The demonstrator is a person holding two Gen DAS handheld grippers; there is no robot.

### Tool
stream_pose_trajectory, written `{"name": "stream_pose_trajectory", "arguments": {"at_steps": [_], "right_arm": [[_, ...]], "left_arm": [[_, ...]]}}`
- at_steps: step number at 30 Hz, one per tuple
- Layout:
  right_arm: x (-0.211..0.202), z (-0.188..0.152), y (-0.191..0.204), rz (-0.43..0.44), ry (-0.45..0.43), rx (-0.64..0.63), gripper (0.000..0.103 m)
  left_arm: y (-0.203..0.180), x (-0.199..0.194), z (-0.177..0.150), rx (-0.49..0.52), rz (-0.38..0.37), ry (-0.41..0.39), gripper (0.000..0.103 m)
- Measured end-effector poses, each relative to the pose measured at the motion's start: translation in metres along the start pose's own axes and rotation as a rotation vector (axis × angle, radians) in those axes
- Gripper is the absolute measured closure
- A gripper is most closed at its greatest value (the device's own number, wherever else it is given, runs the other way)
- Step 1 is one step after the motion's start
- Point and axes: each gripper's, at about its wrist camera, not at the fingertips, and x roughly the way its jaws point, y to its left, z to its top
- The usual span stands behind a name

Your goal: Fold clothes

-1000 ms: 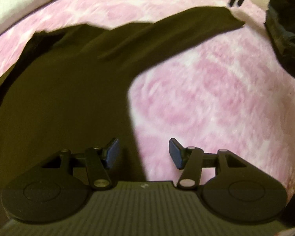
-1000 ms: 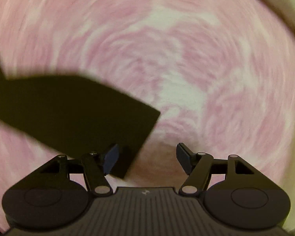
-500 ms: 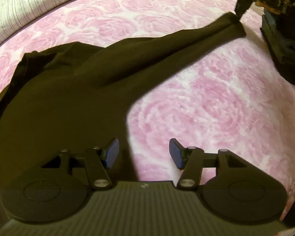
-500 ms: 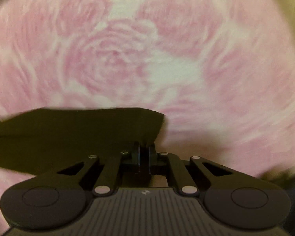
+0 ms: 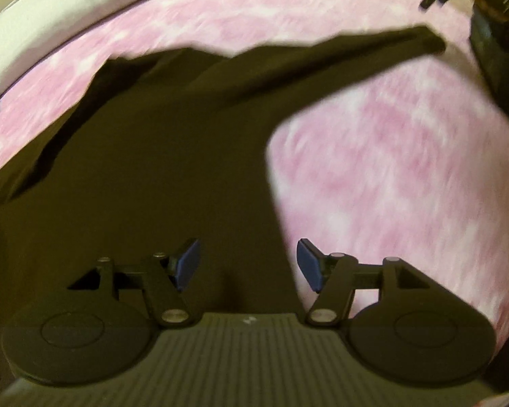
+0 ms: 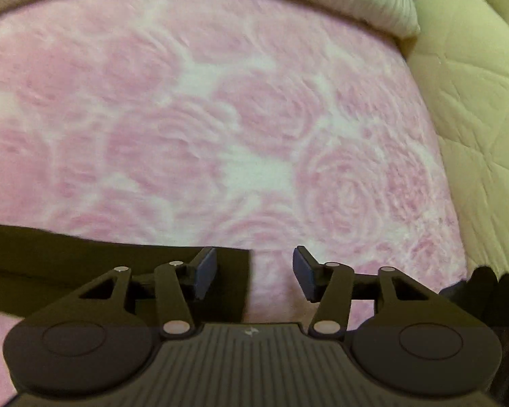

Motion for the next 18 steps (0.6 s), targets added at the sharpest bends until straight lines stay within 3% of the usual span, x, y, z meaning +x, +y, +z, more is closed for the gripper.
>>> {"name": "stream_pose_trajectory", "arguments": {"at_steps": [1,6,8,11,14,16,18], "right_arm": [[-0.011,-0.007,0.007,0.031,-0.022,0.005,0.034],[-0.057,-0.064,0.075,0.218,-0.027,-0.012,0.034],[-0.069,-0.090,0.108,0.338,0.006,0.002,0.034],[-0.081,-0.132,0.168,0.548,0.138,0.047,0.034],[-0.098,-0.180,0.237,0.714,0.251,0.054,0.034],[-0.114,-0.211,0.283,0.782,0.285,0.030,0.034],[-0.126,-0.237,0.318,0.790,0.289,0.040,0.034]], "left_arm": [[0.004,-0.006,-0.015,-0.008,0.021,0.021,0.045],[0.032,-0.042,-0.095,-0.012,0.126,0.129,0.044],[0.049,-0.055,-0.131,-0.005,0.163,0.172,0.042],[0.085,-0.075,-0.182,-0.031,0.201,0.202,0.042],[0.136,-0.095,-0.227,-0.120,0.212,0.175,0.042],[0.172,-0.105,-0.253,-0.195,0.207,0.141,0.042],[0.213,-0.108,-0.274,-0.289,0.167,0.109,0.044]]}}
